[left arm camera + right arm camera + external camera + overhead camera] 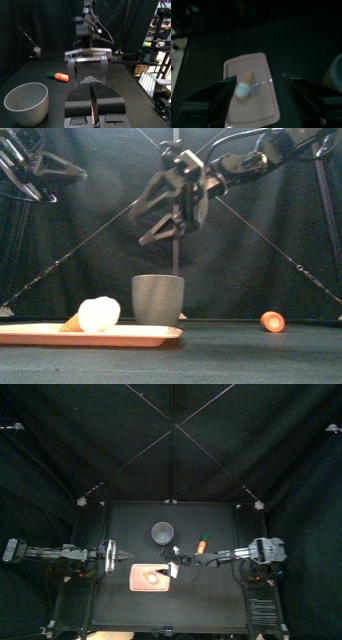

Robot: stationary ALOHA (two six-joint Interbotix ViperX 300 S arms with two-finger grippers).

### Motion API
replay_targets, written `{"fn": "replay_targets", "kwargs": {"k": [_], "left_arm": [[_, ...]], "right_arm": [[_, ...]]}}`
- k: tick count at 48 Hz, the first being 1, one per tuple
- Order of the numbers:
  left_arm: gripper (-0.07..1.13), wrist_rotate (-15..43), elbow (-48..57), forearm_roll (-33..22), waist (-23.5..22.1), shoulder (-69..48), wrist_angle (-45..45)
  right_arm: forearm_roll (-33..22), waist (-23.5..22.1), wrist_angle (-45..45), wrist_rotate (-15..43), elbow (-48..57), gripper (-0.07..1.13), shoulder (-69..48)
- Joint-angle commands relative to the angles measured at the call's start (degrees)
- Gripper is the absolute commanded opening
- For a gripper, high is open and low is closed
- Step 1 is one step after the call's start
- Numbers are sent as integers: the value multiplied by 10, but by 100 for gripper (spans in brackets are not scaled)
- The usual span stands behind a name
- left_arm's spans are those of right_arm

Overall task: Pick the ice cream then place it on the pink plate
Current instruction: Drop ice cream on the pink plate and return to neutral

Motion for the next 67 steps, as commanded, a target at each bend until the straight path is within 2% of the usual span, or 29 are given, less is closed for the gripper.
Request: {"fn": "replay_targets", "kwargs": {"k": [1, 15, 33, 45, 67], "left_arm": [[-3, 1, -8, -1, 1, 1, -3], [-3, 1, -8, 0, 3, -1, -4], [-3, 1, -9, -1, 4, -2, -5], [-3, 1, -8, 0, 4, -2, -6], [-3, 1, -7, 0, 4, -2, -7]], "right_arm": [[-4, -8, -38, 0, 50, 105, -114], [-10, 9, -120, -5, 208, 105, -321], [-54, 55, -134, -5, 344, 105, -526], [-89, 68, -156, 0, 376, 105, -551], [-91, 68, -156, -2, 378, 105, -560]]}}
